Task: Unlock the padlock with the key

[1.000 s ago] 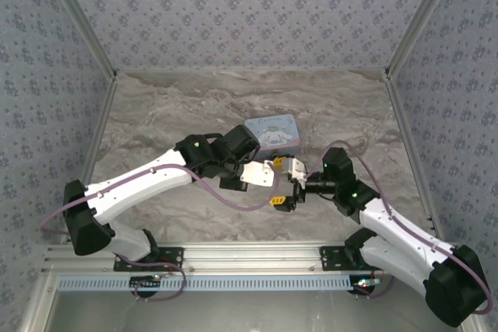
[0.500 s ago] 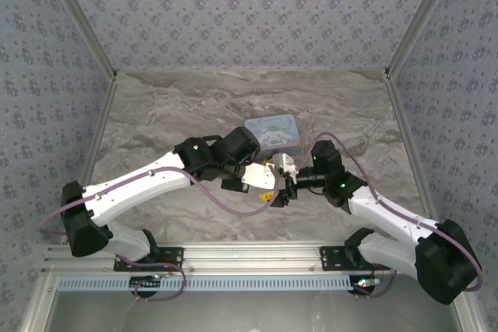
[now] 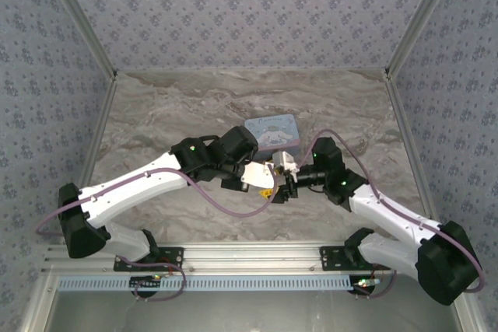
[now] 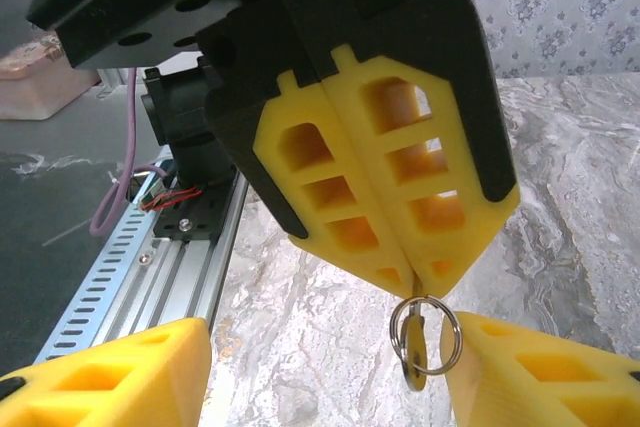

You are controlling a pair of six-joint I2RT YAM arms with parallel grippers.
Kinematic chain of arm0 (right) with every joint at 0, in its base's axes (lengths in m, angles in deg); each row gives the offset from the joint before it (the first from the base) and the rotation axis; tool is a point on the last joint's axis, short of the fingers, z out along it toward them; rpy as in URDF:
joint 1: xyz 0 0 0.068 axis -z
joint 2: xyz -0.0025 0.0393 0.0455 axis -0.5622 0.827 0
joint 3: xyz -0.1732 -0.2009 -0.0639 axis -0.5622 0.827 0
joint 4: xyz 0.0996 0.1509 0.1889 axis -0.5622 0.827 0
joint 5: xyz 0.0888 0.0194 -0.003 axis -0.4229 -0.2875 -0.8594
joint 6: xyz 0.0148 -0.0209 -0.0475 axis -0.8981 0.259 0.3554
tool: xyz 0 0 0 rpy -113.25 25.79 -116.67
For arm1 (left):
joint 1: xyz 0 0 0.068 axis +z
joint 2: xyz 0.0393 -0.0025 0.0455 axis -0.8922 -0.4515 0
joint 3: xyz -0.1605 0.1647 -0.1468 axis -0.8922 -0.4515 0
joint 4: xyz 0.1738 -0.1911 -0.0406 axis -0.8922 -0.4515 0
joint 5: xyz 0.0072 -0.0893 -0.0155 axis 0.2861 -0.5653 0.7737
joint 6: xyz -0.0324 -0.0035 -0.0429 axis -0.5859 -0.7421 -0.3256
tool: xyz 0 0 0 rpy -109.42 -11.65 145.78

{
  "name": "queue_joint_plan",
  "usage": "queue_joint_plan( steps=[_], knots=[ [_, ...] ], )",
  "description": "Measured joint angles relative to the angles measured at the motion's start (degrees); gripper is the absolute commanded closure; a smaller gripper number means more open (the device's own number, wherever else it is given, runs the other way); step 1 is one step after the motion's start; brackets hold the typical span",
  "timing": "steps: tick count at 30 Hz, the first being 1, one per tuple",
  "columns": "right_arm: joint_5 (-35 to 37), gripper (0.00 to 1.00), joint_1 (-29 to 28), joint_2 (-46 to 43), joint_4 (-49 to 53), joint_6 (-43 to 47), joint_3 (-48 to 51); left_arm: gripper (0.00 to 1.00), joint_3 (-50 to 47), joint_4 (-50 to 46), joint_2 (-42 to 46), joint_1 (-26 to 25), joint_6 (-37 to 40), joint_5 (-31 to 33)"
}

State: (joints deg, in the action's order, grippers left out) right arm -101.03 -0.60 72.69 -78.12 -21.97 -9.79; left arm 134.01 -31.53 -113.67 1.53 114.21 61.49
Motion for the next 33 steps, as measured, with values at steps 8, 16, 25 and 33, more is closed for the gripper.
queue_joint_plan(
  steps=[8, 16, 25, 33],
  knots=[
    [-0.09, 0.36, -0.02, -3.21, -4.46, -1.9, 1.95, 1.0, -1.22, -0.09, -0.04, -0.02, 0.0, 0.02],
    [0.74, 0.35, -0.11, -4.2, -3.13, -1.7, 2.4, 1.0, -1.66, -0.02, -0.04, -0.02, 0.0, 0.07],
    [2.75, 0.33, -0.66, -2.23, -2.27, -1.22, 2.45, 1.0, -1.66, 0.02, -0.04, -0.02, 0.17, 0.07],
    [2.73, 0.35, -1.73, -1.03, -2.14, -1.22, 2.29, 1.0, -1.77, -0.15, -0.04, 0.0, 0.2, 0.26]
  ],
)
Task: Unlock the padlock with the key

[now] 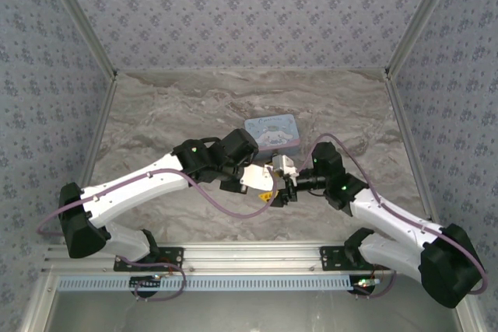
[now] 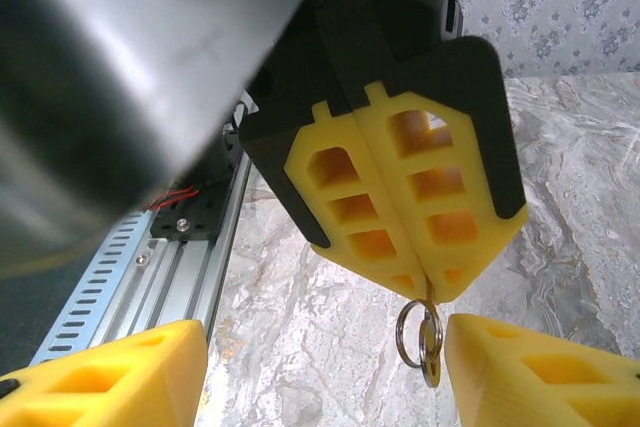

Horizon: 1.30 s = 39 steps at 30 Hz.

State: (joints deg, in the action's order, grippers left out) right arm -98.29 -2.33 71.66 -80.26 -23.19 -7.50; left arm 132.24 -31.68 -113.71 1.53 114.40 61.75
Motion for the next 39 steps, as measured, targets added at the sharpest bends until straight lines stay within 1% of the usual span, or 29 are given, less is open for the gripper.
queue_joint_plan(
  steps=[8, 11, 16, 20, 21, 23, 27, 30, 39],
  knots=[
    [0.04, 0.35, 0.0, -2.73, -0.02, 0.0, 0.13, 1.0, -0.24, 0.15, 0.0, 0.0, -0.02, 0.0],
    [0.04, 0.38, -0.04, -4.52, 0.0, 0.04, 0.66, 1.0, -0.26, 0.15, 0.0, 0.0, -0.02, 0.02],
    [0.13, 0.38, -0.26, -5.55, 0.59, 0.04, 1.86, 1.0, -0.26, 0.17, 0.0, -0.02, 0.0, 0.42],
    [2.75, 0.38, -0.26, -6.25, 1.42, 0.28, 2.93, 1.0, -0.26, 0.17, 0.0, 0.0, -0.02, 0.46],
    [3.52, 0.39, -0.26, -6.58, 1.42, 0.42, 3.1, 1.0, -0.26, 0.17, 0.0, 0.0, -0.02, 0.52],
    [5.79, 0.45, -0.26, -7.37, 1.27, 0.74, 3.23, 1.0, -0.26, 0.17, 0.0, 0.0, 0.0, 0.63],
    [9.64, 0.55, -0.55, -7.67, 0.63, 1.51, 3.23, 1.0, -0.26, 0.15, 0.0, 0.0, 0.0, 0.61],
    [11.69, 0.59, -1.33, -7.26, 0.59, 2.27, 3.23, 1.0, -0.26, 0.15, 0.0, 0.0, -0.02, 0.61],
    [14.91, 0.62, -2.95, -5.22, -0.07, 2.78, 3.21, 1.0, -0.26, 0.04, 0.0, 0.0, 0.0, 0.59]
  ],
)
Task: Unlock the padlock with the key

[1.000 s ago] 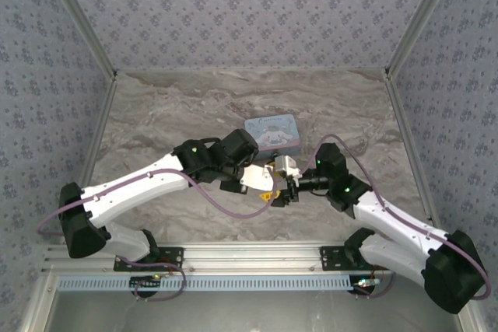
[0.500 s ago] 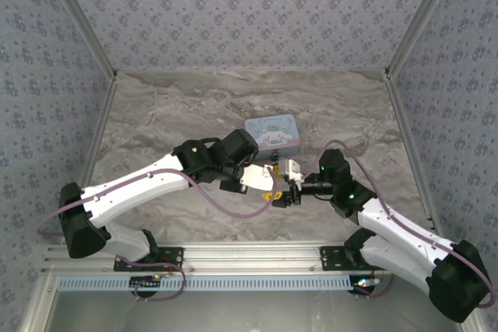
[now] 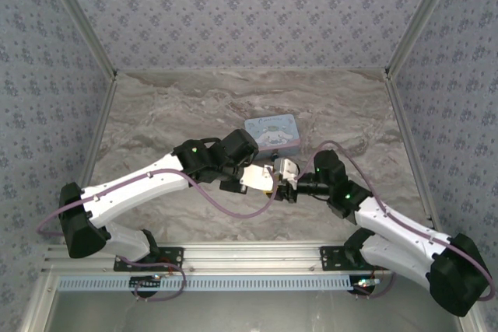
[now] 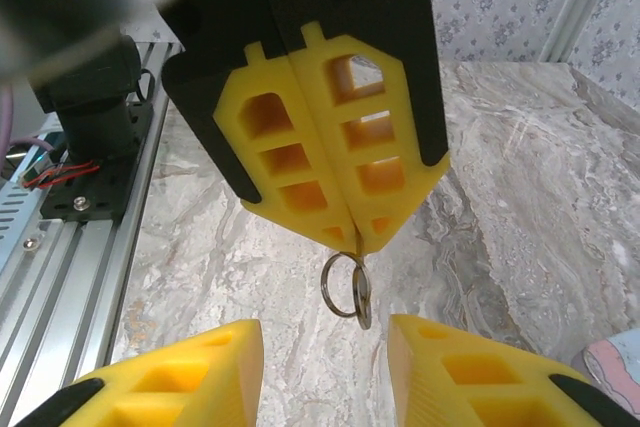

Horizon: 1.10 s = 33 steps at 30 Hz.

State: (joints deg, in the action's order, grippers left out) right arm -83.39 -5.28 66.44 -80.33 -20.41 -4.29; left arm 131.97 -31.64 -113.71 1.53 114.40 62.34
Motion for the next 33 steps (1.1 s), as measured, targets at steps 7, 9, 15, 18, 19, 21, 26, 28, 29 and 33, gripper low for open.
queue_joint_plan(
  steps=[7, 9, 15, 18, 19, 21, 26, 28, 29, 33],
  knots=[
    [0.81, 0.65, -0.04, 1.09, -1.84, -0.24, 0.0, 1.0, 0.0, -0.02, 0.0, 0.0, 0.0, 0.0],
    [0.81, 0.67, -0.04, 1.31, -2.14, -0.26, 0.0, 1.0, 0.0, -0.02, 0.0, 0.0, 0.0, 0.02],
    [0.76, 0.69, -0.04, 1.79, -2.93, -0.48, 0.0, 1.0, 0.0, -0.09, 0.0, 0.0, -0.04, 0.31],
    [0.7, 0.7, -0.04, 2.03, -3.23, -0.79, 0.0, 1.0, 0.0, -0.09, 0.0, 0.02, -0.04, 0.61],
    [0.63, 0.7, -0.04, 2.12, -3.39, -0.92, 0.0, 1.0, 0.0, -0.09, 0.0, 0.02, -0.04, 0.68],
    [0.59, 0.7, -0.04, 2.23, -3.63, -1.18, 0.0, 1.0, 0.0, -0.07, 0.02, 0.02, -0.09, 0.72],
    [0.59, 0.69, 0.04, 2.45, -4.63, -2.38, 0.0, 1.0, 0.0, -0.02, 0.02, 0.11, -0.22, 0.68],
    [0.57, 0.69, 0.24, 2.45, -5.62, -2.86, 0.0, 1.0, 0.0, -0.04, 0.0, 0.09, -0.17, 0.63],
    [0.5, 0.69, 0.26, 2.43, -6.16, -3.08, 0.0, 1.0, 0.0, -0.07, 0.0, 0.0, -0.09, 0.63],
    [0.04, 0.71, 0.52, 2.43, -7.54, -3.8, 0.0, 1.0, 0.0, -0.02, 0.0, 0.0, -0.04, 0.48]
  ],
)
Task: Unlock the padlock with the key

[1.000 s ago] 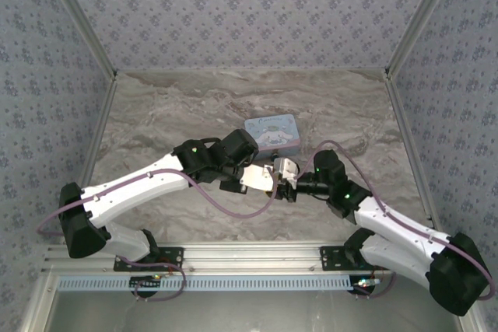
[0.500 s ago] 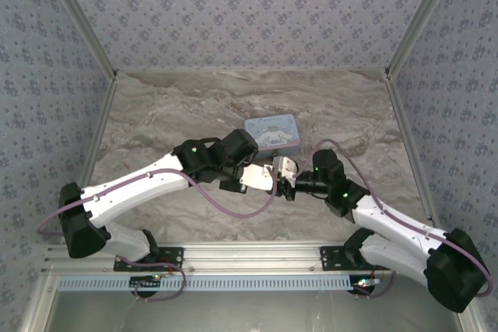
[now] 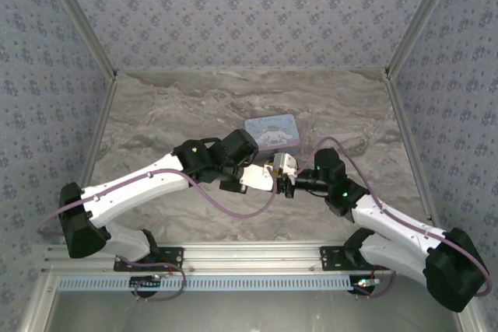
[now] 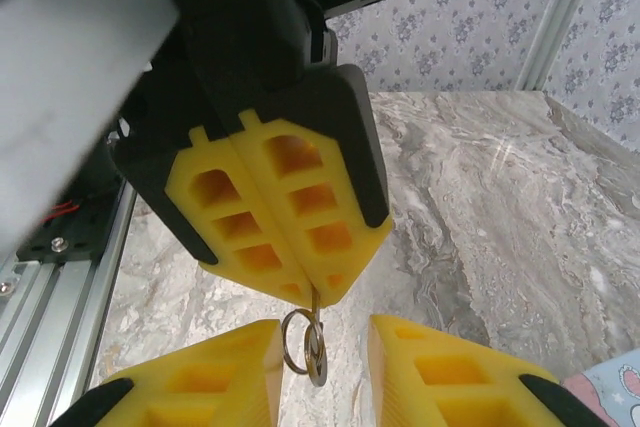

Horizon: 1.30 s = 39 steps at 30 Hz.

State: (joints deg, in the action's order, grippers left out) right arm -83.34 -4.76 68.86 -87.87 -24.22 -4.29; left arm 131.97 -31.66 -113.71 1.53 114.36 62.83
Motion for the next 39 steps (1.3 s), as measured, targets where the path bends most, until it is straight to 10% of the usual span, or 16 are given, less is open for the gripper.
queue_joint_plan(
  steps=[23, 39],
  knots=[
    [0.09, 1.0, 0.17, 0.0, 1.2, 0.11, 0.0, 0.99, -0.15, 0.17, 0.28, 0.0, -0.02, 0.0],
    [5.77, 1.0, 6.38, -3.41, -12.48, -19.56, 7.17, 0.42, -6.6, 12.07, 15.82, 9.16, -10.12, -9.97]
  ],
)
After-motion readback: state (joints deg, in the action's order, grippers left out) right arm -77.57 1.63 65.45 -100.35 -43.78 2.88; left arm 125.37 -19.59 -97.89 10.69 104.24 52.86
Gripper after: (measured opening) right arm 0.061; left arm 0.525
